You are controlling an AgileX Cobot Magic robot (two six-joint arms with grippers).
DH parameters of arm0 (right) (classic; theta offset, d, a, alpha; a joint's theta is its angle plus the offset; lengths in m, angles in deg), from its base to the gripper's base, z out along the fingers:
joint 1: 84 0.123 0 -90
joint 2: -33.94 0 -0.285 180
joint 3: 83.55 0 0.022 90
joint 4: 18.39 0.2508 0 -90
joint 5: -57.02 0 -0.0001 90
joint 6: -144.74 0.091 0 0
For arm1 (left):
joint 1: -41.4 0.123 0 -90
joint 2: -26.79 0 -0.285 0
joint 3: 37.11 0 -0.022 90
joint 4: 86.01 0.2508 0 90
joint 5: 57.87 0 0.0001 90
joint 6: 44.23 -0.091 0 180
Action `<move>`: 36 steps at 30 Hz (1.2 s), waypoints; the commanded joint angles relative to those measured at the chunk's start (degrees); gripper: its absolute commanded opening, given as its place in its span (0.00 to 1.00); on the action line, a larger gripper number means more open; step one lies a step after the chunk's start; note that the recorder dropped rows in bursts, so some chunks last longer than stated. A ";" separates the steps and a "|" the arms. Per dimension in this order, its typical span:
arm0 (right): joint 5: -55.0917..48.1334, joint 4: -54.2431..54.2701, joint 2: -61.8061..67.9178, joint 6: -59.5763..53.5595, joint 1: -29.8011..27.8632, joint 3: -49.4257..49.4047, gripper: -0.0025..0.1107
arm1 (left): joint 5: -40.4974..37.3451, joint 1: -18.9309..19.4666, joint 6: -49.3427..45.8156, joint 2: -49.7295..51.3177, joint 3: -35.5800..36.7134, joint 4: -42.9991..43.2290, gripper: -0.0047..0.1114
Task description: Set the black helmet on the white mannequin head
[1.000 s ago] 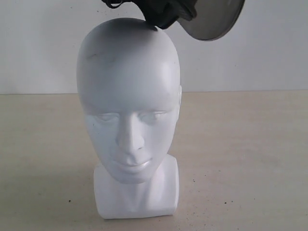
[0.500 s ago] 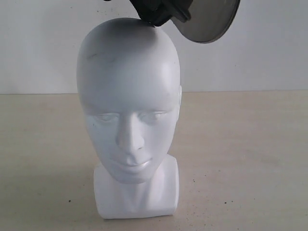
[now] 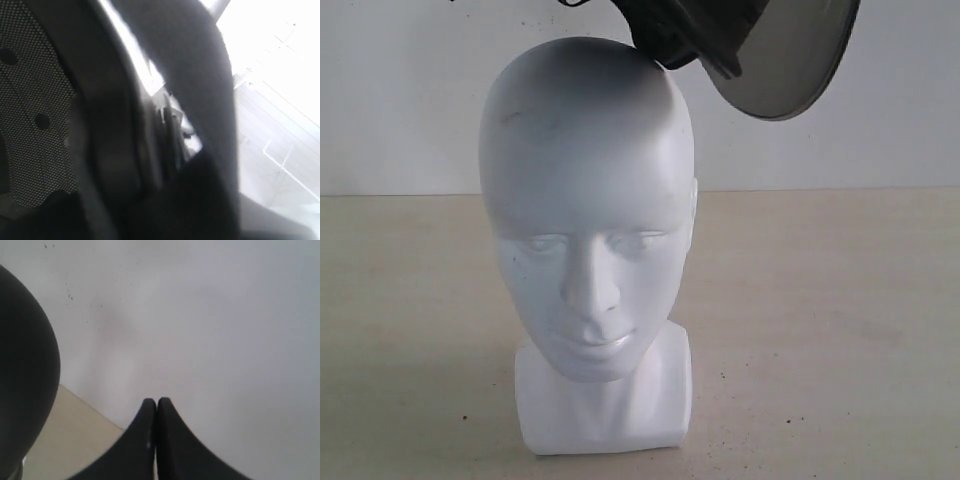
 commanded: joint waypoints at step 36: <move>-7.67 25.51 13.94 -10.16 0.00 9.34 0.02 | 3.68 4.71 -9.36 1.12 7.52 0.92 0.08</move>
